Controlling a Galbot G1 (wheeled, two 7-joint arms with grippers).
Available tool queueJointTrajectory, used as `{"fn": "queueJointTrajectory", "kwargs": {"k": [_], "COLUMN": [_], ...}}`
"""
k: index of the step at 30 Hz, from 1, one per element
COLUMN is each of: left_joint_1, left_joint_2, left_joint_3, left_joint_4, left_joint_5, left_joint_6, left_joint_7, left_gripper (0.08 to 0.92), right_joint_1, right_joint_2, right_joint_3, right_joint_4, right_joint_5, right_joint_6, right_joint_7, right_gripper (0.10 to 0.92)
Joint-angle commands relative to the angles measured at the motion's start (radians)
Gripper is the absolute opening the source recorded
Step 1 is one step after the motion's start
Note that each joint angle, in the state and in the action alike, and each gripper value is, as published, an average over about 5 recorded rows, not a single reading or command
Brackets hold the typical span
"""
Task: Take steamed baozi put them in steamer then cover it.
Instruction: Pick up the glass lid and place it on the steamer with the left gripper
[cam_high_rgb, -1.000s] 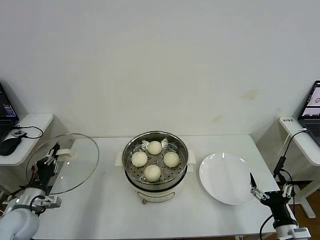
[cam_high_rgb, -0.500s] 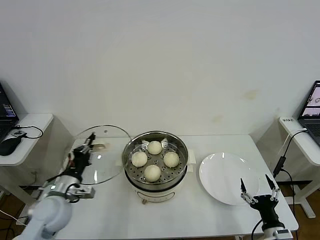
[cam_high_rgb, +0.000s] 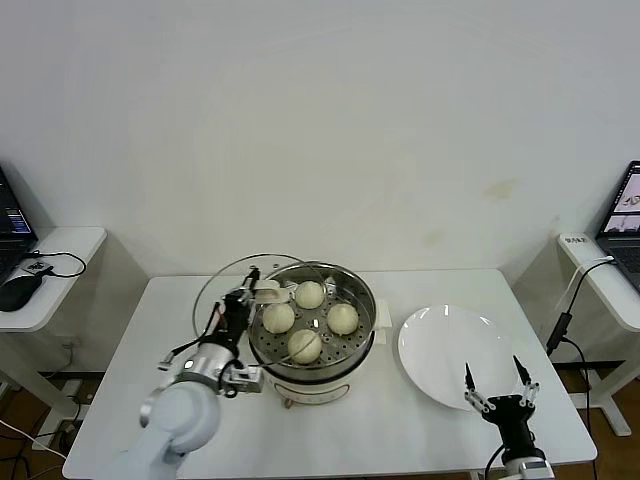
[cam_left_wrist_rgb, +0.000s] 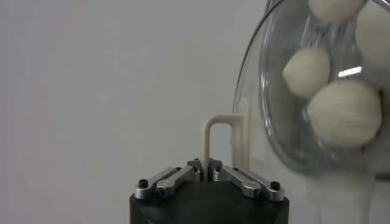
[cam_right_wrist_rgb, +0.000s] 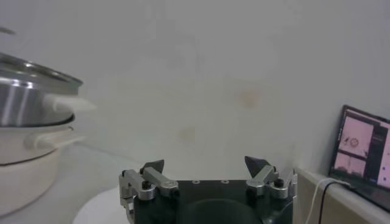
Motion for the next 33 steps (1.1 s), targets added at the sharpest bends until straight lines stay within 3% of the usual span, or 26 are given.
{"fn": "queueJointTrajectory", "kwargs": {"k": [1, 15, 33], "left_joint_1": [-0.123, -0.179, -0.136], "left_joint_2": [-0.083, -0.133, -0.155], "left_joint_3": [0.155, 0.195, 0.188], "left_joint_4": [0.081, 0.164, 0.172], "left_joint_5": [0.107, 0.138, 0.154], "left_joint_6": [0.036, 0.034, 0.021], "left_joint_7": [0.039, 0.055, 0.052], "left_gripper": [0.141, 0.141, 0.141], "right_joint_1": [0.008, 0.003, 0.001], "right_joint_2": [0.04, 0.052, 0.051], "right_joint_3": [-0.014, -0.022, -0.032], "right_joint_4": [-0.013, -0.027, -0.034], "right_joint_5": [-0.045, -0.054, -0.055], "right_joint_6": [0.003, 0.01, 0.012], "right_joint_7": [0.006, 0.008, 0.008], "right_gripper": [0.823, 0.823, 0.823]}}
